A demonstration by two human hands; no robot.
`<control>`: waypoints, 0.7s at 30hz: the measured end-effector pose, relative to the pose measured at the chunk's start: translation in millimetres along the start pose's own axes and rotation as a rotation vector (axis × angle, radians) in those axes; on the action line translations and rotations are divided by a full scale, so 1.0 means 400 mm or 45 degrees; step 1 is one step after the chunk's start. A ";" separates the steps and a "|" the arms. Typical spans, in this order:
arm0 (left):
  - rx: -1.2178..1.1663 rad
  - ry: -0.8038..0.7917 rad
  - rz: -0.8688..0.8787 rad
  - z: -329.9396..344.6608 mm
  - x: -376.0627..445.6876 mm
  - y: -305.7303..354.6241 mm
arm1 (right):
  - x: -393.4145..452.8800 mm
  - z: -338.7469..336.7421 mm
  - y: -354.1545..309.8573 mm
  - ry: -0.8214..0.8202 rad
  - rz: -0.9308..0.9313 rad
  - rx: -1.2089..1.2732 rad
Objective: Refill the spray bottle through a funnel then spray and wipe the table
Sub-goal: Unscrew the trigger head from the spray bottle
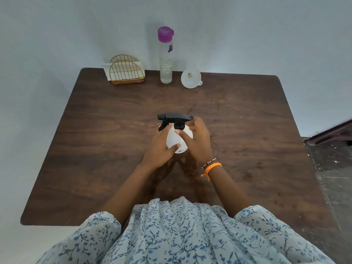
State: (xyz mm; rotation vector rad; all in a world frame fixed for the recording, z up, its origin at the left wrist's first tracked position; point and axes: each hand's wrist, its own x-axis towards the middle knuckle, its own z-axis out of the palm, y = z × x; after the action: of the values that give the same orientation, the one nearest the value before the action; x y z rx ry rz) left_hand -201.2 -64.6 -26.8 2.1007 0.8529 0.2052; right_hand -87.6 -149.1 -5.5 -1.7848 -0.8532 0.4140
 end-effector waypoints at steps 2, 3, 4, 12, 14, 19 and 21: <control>0.003 -0.019 0.000 0.011 0.016 0.001 | 0.003 0.006 -0.017 0.015 -0.008 0.044; -0.001 -0.016 0.003 0.019 0.021 0.004 | 0.004 0.008 -0.023 0.023 -0.003 0.058; -0.019 0.001 0.011 0.025 0.023 0.009 | 0.006 0.011 -0.026 0.036 0.013 0.069; -0.194 0.059 0.059 0.028 0.030 0.020 | 0.011 0.004 -0.029 0.074 -0.022 0.043; -0.217 0.045 0.045 0.032 0.032 0.012 | 0.016 0.003 -0.024 0.052 0.001 0.062; -0.235 0.044 0.011 0.034 0.031 0.004 | 0.022 -0.001 -0.012 -0.024 -0.013 0.003; -0.297 0.024 -0.055 0.035 0.026 0.003 | 0.039 -0.020 -0.007 -0.164 -0.009 -0.032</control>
State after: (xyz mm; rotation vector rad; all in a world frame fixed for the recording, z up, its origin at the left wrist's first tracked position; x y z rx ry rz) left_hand -186.6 -67.5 -36.2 1.8638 0.8426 0.2877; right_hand -72.9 -142.8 2.2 -1.7921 -0.9580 0.5203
